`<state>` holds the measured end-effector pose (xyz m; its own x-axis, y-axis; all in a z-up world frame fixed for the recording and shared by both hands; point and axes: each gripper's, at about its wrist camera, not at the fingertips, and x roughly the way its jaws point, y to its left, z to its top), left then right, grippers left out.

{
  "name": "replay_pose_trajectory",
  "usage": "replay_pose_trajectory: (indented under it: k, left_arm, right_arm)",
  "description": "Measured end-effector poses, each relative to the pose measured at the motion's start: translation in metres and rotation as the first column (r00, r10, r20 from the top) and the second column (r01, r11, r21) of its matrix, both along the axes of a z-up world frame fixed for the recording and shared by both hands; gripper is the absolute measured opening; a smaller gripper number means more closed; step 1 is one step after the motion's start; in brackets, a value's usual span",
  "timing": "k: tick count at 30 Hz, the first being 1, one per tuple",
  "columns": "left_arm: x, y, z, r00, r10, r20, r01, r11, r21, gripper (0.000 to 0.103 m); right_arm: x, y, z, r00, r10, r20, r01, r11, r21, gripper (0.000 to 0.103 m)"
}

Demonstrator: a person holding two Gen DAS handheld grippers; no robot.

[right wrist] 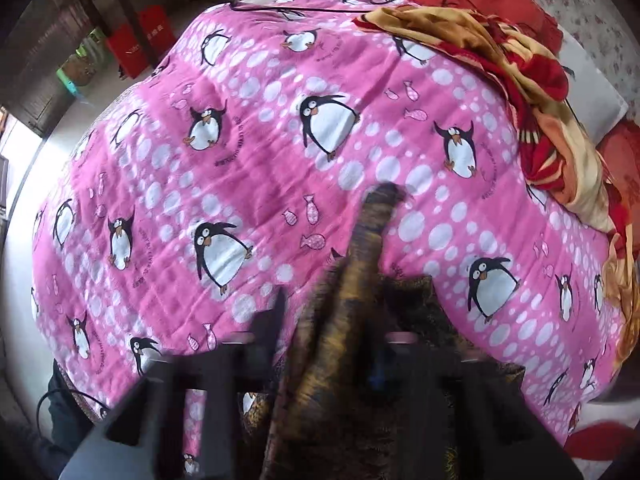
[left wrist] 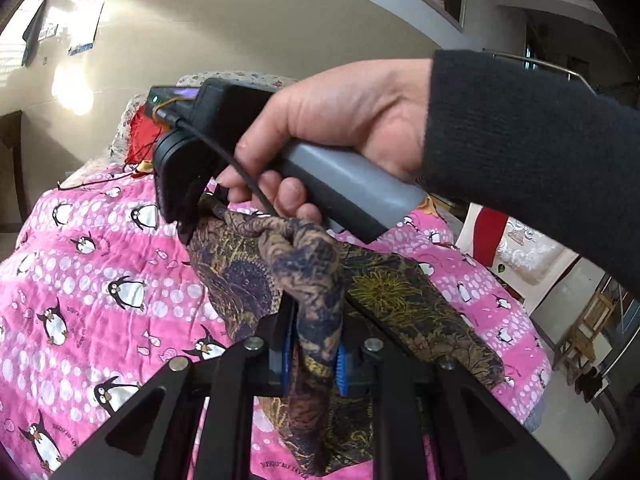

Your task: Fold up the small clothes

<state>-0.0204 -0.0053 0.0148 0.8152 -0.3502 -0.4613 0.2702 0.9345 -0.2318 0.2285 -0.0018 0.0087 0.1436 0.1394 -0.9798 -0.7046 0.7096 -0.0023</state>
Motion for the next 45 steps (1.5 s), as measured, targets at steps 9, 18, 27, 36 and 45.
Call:
replay_pose_trajectory:
  k: [9,18,27,36,45]
  left_arm:
    - [-0.007,-0.036,0.011,0.994,-0.108,0.015,0.108,0.994,0.003,0.016]
    - [-0.005,-0.120,0.009,0.965,-0.260,-0.025,0.261,0.964,0.057,0.015]
    - [-0.003,-0.211,-0.021,0.926,-0.366,-0.093,0.376,0.919,0.123,0.015]
    - [-0.001,-0.226,-0.070,0.901,-0.380,-0.208,0.413,0.898,0.151,0.017]
    - [-0.034,-0.154,-0.031,0.908,-0.374,-0.190,0.398,0.912,0.103,0.030]
  right_arm:
    - [0.009,-0.082,0.030,0.992,-0.126,-0.027,0.129,0.983,0.129,0.008]
    - [0.007,-0.209,0.031,0.962,-0.267,-0.050,0.272,0.946,0.175,0.008]
    - [-0.002,-0.304,0.002,0.952,-0.292,-0.086,0.303,0.937,0.175,0.008]
    - [-0.004,-0.371,-0.060,0.885,-0.406,-0.229,0.464,0.813,0.352,0.013]
    - [-0.064,-0.429,0.016,0.847,-0.527,-0.068,0.489,0.722,0.489,0.019]
